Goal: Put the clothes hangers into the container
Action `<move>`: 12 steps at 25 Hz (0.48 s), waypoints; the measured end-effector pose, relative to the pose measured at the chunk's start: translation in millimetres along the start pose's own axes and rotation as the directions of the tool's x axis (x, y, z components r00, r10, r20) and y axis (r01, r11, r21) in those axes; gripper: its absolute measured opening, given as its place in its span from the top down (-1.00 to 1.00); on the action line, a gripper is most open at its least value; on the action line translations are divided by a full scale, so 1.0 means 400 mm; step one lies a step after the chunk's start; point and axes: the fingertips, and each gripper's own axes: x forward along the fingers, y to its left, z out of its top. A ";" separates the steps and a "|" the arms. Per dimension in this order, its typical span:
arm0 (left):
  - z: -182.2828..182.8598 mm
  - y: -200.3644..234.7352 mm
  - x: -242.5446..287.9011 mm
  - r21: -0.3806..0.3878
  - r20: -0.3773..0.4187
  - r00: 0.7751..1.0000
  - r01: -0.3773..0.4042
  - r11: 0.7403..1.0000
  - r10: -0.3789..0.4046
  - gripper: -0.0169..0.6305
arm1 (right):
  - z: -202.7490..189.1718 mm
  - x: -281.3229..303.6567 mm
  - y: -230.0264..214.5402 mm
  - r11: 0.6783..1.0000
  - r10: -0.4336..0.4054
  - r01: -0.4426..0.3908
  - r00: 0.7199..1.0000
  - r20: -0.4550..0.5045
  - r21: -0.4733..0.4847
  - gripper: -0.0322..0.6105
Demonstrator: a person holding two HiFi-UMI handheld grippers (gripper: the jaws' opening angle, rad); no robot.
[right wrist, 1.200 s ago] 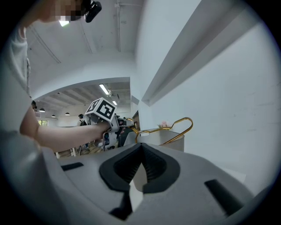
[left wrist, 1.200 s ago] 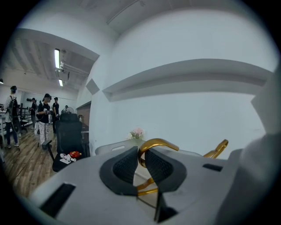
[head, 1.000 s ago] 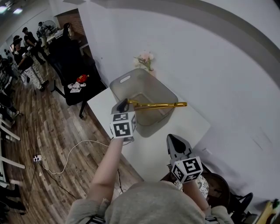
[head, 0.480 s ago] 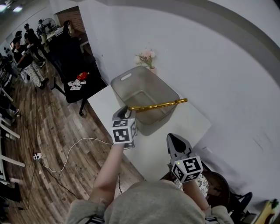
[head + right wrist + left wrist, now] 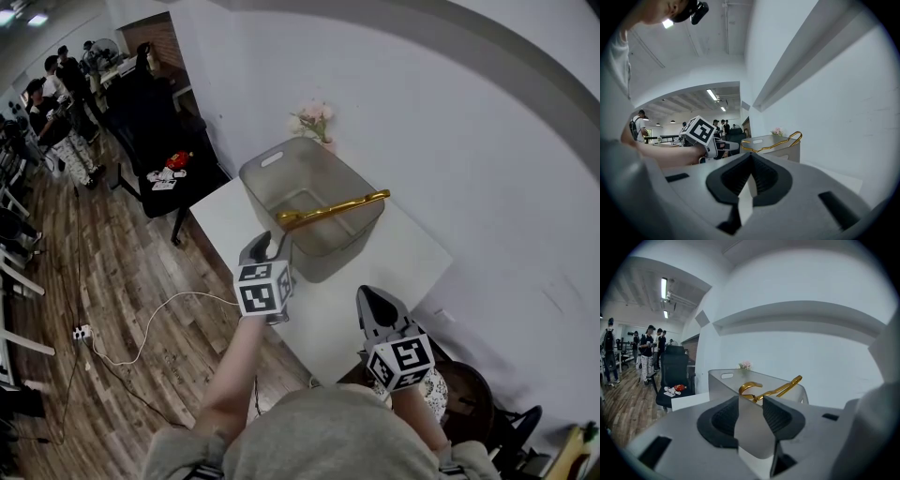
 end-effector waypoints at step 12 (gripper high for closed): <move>-0.047 -0.047 -0.197 -0.033 0.043 0.999 -0.005 0.999 0.007 0.60 | -0.018 -0.132 0.065 1.000 -0.010 0.010 1.000 0.014 -0.005 0.90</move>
